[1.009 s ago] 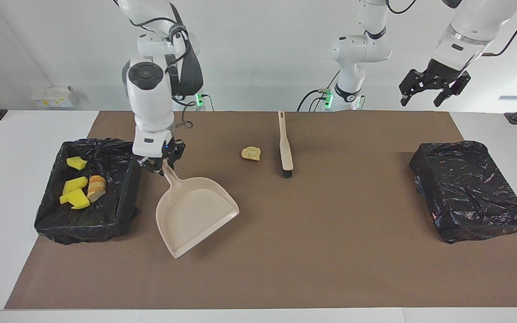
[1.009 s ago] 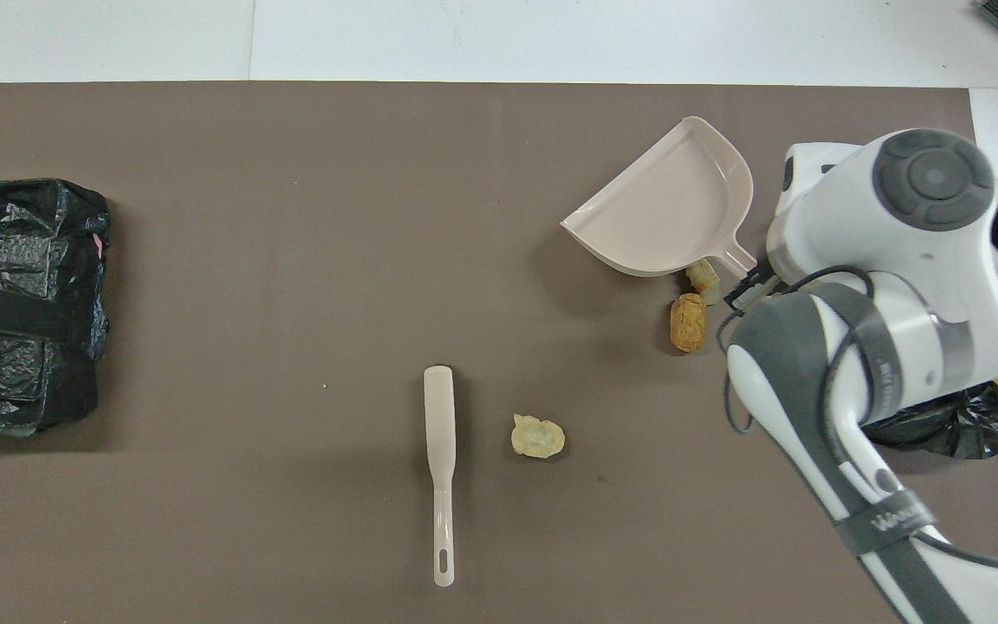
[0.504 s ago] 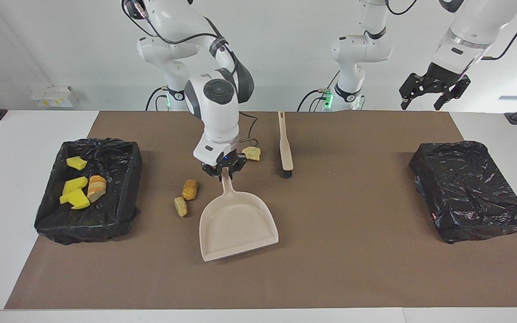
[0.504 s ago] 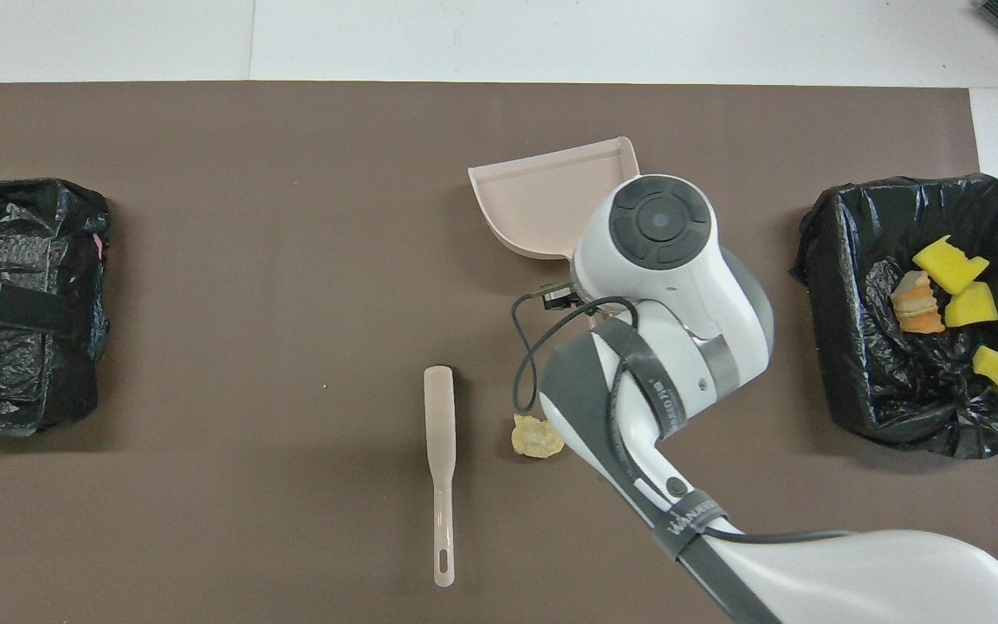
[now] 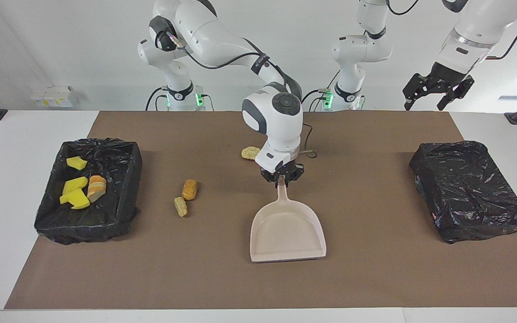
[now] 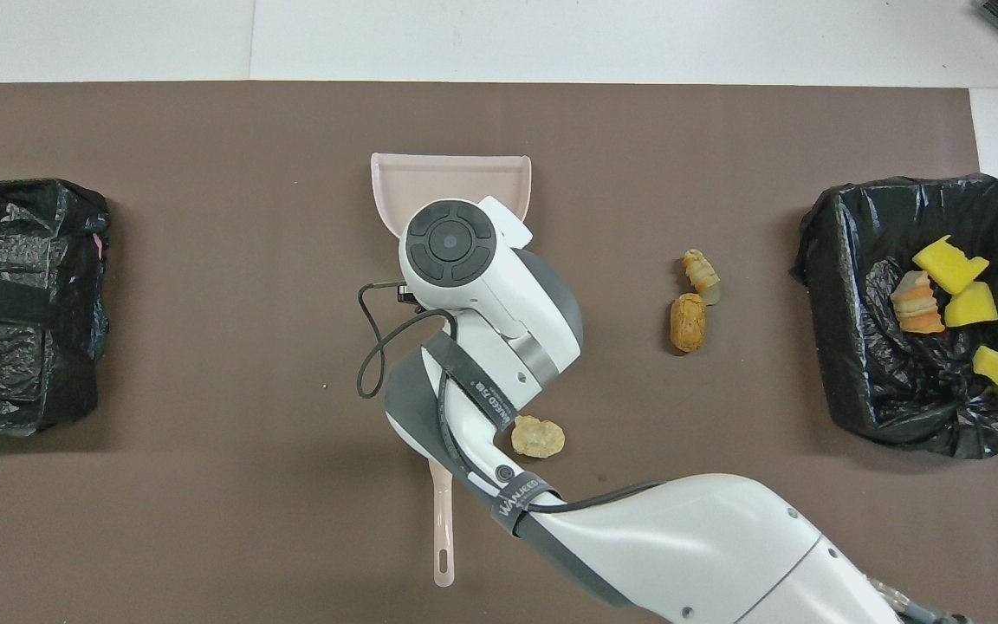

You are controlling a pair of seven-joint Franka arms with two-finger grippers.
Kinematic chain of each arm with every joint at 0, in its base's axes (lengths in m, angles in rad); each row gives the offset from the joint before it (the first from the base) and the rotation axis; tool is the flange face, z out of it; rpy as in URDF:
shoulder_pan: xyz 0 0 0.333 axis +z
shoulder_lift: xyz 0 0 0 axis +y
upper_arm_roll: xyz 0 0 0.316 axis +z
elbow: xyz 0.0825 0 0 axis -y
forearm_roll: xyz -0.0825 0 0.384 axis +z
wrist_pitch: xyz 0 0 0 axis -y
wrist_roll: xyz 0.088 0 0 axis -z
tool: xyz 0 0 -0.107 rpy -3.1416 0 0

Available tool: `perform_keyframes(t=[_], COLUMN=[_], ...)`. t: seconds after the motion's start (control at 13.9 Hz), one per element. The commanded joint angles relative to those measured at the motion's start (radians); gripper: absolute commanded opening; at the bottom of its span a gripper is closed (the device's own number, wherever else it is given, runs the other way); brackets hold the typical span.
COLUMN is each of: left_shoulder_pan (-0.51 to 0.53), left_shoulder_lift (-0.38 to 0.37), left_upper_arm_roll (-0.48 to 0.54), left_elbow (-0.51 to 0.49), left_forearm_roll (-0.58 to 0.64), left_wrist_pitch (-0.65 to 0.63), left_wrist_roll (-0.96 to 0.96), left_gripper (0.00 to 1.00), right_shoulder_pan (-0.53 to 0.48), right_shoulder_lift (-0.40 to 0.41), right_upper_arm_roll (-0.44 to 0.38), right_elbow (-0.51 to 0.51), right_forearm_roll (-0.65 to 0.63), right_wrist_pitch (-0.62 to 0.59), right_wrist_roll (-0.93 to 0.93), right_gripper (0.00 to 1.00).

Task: Sweep and dump trash in bin
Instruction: 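Set the dustpan down mid-table and release it with the right gripper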

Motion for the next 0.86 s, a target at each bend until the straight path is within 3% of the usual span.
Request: perform_keyframes(t=[0.0,0.07,0.14,0.22,0.5,0.79], left_shoulder_pan=[0.012,0.012,0.01,0.009,0.001,-0.001], left_shoulder_lift=[-0.012,-0.012,-0.012,-0.012,-0.012,-0.017], left_upper_arm_roll=[-0.008,-0.008,-0.008,-0.008,-0.008,-0.008], left_elbow=[-0.021,-0.023,-0.023,-0.023,-0.021,-0.021], left_forearm_roll=[0.003,0.003,0.003,0.003,0.003,0.003], left_wrist_pitch=[0.044,0.041,0.039,0.036,0.03,-0.013], left_wrist_roll=[0.001,0.004,0.004,0.004,0.0,-0.002], left_gripper=[1.0,1.0,1.0,1.0,1.0,1.0], right_shoulder_pan=[0.019,0.027,0.025,0.025,0.021,0.034], right_shoulder_lift=[0.042,0.046,0.047,0.044,-0.005,-0.15], right_upper_arm_roll=[-0.006,-0.007,-0.007,-0.007,-0.001,0.002], right_elbow=[0.068,0.064,0.063,0.06,0.042,-0.164], right_forearm_roll=[0.01,0.008,0.007,0.004,0.017,0.027], right_wrist_pitch=[0.024,0.035,0.035,0.03,0.035,0.036], right_wrist_roll=[0.043,0.055,0.055,0.06,0.058,0.066], right_gripper=[0.0,0.0,0.54,1.0,1.0,1.0])
